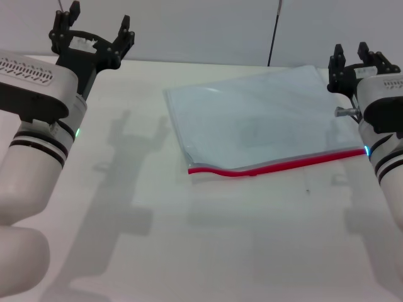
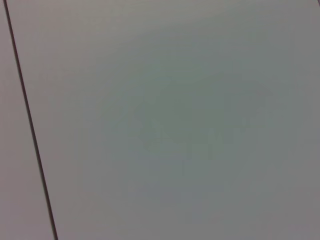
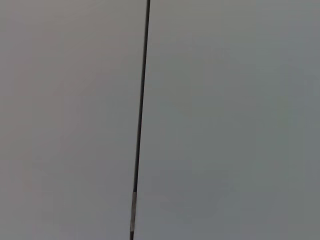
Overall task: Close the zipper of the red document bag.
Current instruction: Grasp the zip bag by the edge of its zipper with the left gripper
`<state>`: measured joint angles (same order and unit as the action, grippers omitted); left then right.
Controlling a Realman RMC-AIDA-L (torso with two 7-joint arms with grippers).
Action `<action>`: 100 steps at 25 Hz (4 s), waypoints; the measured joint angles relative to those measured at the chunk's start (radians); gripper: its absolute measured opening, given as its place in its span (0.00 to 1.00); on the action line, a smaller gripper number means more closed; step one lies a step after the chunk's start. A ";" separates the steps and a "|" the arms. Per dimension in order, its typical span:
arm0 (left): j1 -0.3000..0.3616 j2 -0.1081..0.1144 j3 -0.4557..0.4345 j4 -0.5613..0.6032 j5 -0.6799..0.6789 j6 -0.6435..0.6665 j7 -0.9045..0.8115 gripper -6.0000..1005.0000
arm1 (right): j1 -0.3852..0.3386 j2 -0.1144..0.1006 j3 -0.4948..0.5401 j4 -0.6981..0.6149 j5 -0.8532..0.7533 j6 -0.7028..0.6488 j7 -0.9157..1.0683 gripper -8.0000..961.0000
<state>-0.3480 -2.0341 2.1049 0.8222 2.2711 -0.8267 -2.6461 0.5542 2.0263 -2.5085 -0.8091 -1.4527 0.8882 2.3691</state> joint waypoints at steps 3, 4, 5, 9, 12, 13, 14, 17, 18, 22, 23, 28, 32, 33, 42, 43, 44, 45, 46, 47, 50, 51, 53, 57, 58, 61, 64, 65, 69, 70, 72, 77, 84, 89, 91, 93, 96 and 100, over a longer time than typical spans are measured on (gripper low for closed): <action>-0.002 0.000 0.000 -0.004 -0.001 -0.001 0.000 0.89 | 0.000 0.000 -0.002 0.001 0.000 0.000 0.012 0.41; -0.002 0.000 0.000 -0.004 -0.001 -0.001 0.000 0.89 | 0.000 0.000 -0.002 0.001 0.000 0.000 0.015 0.41; -0.002 0.000 0.000 -0.004 -0.001 -0.003 0.000 0.89 | 0.000 0.000 -0.001 0.001 0.000 0.000 0.017 0.41; -0.002 0.000 0.000 -0.005 -0.001 -0.006 0.000 0.88 | 0.000 0.000 0.002 0.001 0.000 0.000 0.026 0.41; -0.001 0.000 0.000 -0.005 -0.008 -0.007 0.000 0.88 | 0.000 0.000 0.001 0.002 0.000 0.000 0.030 0.41; -0.001 0.000 0.000 -0.005 -0.009 -0.008 0.000 0.88 | 0.000 0.000 0.001 0.002 0.000 0.000 0.030 0.41; -0.002 0.000 0.000 -0.005 -0.010 -0.008 0.000 0.88 | 0.000 0.000 0.002 0.002 0.000 0.000 0.030 0.41; -0.002 0.000 -0.001 -0.004 -0.010 -0.008 0.000 0.88 | 0.000 0.000 0.003 0.002 0.000 0.000 0.030 0.41; -0.002 0.000 0.000 -0.002 -0.010 -0.007 0.000 0.88 | 0.000 0.000 0.003 0.002 0.000 0.000 0.030 0.41; -0.002 0.004 0.002 0.034 -0.011 0.040 -0.001 0.88 | -0.003 0.000 0.001 0.004 0.000 0.000 0.030 0.41; 0.000 0.007 0.001 0.055 -0.011 0.071 0.000 0.88 | -0.004 0.000 0.001 0.006 0.000 0.000 0.030 0.41; 0.012 0.051 -0.028 0.276 -0.002 0.475 0.071 0.88 | -0.008 0.000 -0.002 0.017 0.000 -0.001 0.030 0.41; 0.019 0.086 -0.060 0.429 -0.001 0.795 0.180 0.88 | -0.008 0.000 -0.002 0.020 0.000 -0.002 0.030 0.41; 0.019 0.088 -0.072 0.451 -0.001 0.850 0.203 0.88 | -0.008 0.000 -0.002 0.022 0.000 -0.002 0.030 0.41; 0.010 0.059 -0.176 0.599 0.167 1.376 0.418 0.88 | -0.008 0.000 0.000 0.027 0.000 -0.002 0.031 0.41; 0.006 0.050 -0.181 0.612 0.208 1.421 0.419 0.88 | -0.007 0.000 0.000 0.027 0.000 -0.002 0.031 0.41; 0.002 0.040 -0.192 0.633 0.252 1.473 0.420 0.87 | -0.006 0.000 0.000 0.027 0.000 -0.002 0.031 0.41; -0.001 0.033 -0.198 0.645 0.279 1.510 0.421 0.87 | -0.006 0.000 0.000 0.027 0.000 -0.002 0.031 0.41; -0.007 0.024 -0.206 0.660 0.314 1.558 0.423 0.87 | -0.005 0.000 0.001 0.027 0.000 -0.002 0.031 0.41; -0.015 0.017 -0.210 0.676 0.347 1.615 0.424 0.87 | -0.005 0.000 0.001 0.027 0.000 -0.002 0.031 0.41; -0.040 0.009 -0.214 0.708 0.407 1.746 0.417 0.87 | -0.002 0.000 0.002 0.027 0.000 -0.002 0.032 0.41; -0.049 0.008 -0.214 0.717 0.422 1.785 0.413 0.87 | -0.001 0.000 0.002 0.027 0.001 -0.002 0.032 0.41; -0.065 0.007 -0.213 0.727 0.439 1.838 0.406 0.87 | -0.001 0.000 0.002 0.026 0.001 -0.002 0.032 0.41; -0.091 0.007 -0.203 0.727 0.473 1.892 0.402 0.87 | -0.001 0.000 0.002 0.022 0.002 -0.002 0.032 0.41; -0.095 0.007 -0.200 0.723 0.480 1.896 0.402 0.87 | 0.000 0.000 0.002 0.021 0.002 -0.002 0.032 0.41; -0.119 0.006 -0.184 0.695 0.504 1.903 0.393 0.87 | 0.001 0.000 0.002 0.018 0.002 -0.002 0.032 0.41; -0.133 0.005 -0.178 0.675 0.519 1.902 0.378 0.87 | 0.001 0.000 0.002 0.017 0.002 -0.002 0.032 0.41; -0.136 0.005 -0.177 0.669 0.520 1.898 0.378 0.87 | 0.001 0.000 0.002 0.016 0.002 -0.002 0.032 0.41; -0.163 0.005 -0.169 0.622 0.522 1.861 0.383 0.87 | 0.002 0.000 0.002 0.014 0.002 -0.002 0.032 0.41; -0.168 0.005 -0.167 0.612 0.523 1.850 0.382 0.87 | 0.003 0.000 0.002 0.014 0.002 -0.002 0.032 0.41; -0.176 0.005 -0.165 0.589 0.524 1.823 0.382 0.87 | 0.003 0.000 0.002 0.013 0.002 -0.002 0.032 0.41; -0.186 0.005 -0.142 0.530 0.522 1.740 0.386 0.87 | 0.004 0.000 0.002 0.008 0.002 -0.002 0.032 0.41; -0.210 0.002 -0.105 0.443 0.510 1.653 0.375 0.86 | 0.004 0.000 0.001 0.008 0.002 -0.011 0.032 0.41; -0.208 0.001 -0.089 0.422 0.510 1.594 0.366 0.86 | 0.004 0.000 0.002 0.010 0.002 -0.029 0.032 0.41; -0.206 0.002 -0.089 0.415 0.510 1.571 0.365 0.86 | 0.004 0.000 0.002 0.009 0.002 -0.029 0.032 0.41; -0.205 0.002 -0.093 0.405 0.510 1.551 0.363 0.86 | 0.004 0.000 0.002 0.009 0.002 -0.029 0.032 0.41; -0.205 0.002 -0.097 0.397 0.510 1.528 0.356 0.86 | 0.004 0.000 0.002 0.008 0.002 -0.029 0.032 0.41; -0.205 0.002 -0.101 0.380 0.510 1.501 0.352 0.86 | 0.004 0.000 0.002 0.007 0.002 -0.029 0.032 0.41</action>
<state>-0.5526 -2.0324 2.0036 1.2019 2.7810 0.6743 -2.2938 0.5584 2.0263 -2.5065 -0.8026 -1.4511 0.8590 2.4006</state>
